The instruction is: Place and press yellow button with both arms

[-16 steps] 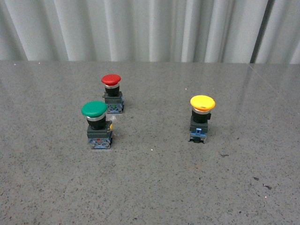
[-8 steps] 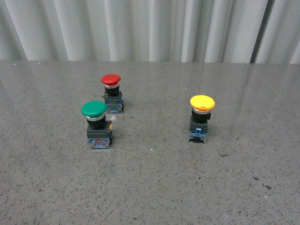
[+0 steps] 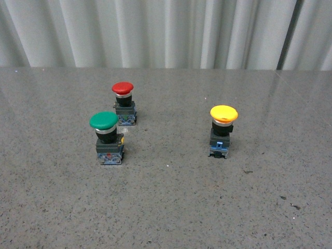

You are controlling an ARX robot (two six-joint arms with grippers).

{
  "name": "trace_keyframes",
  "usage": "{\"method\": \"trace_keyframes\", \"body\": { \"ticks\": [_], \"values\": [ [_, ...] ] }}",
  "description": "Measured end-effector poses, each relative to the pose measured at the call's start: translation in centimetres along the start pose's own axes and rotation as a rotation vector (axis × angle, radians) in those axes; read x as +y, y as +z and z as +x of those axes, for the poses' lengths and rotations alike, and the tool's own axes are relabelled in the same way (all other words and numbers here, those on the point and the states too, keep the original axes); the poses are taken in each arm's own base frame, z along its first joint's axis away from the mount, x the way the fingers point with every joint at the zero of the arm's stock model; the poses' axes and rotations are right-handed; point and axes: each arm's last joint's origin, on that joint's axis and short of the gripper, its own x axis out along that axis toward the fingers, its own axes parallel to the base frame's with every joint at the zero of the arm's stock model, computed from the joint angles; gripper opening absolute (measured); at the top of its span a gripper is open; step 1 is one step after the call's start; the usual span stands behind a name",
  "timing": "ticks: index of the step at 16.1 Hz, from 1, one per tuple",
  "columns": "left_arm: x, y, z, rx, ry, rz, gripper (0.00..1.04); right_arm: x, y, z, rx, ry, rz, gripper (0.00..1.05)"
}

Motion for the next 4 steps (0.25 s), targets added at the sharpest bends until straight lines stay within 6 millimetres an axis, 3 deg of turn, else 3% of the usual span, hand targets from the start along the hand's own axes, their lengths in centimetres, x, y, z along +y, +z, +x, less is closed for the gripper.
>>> {"method": "trace_keyframes", "body": {
  "ticks": [4],
  "values": [
    [0.00,0.00,0.00,0.000,0.000,0.000,0.98,0.00,0.00,0.00,0.000,0.000,0.000,0.98]
  ]
}}
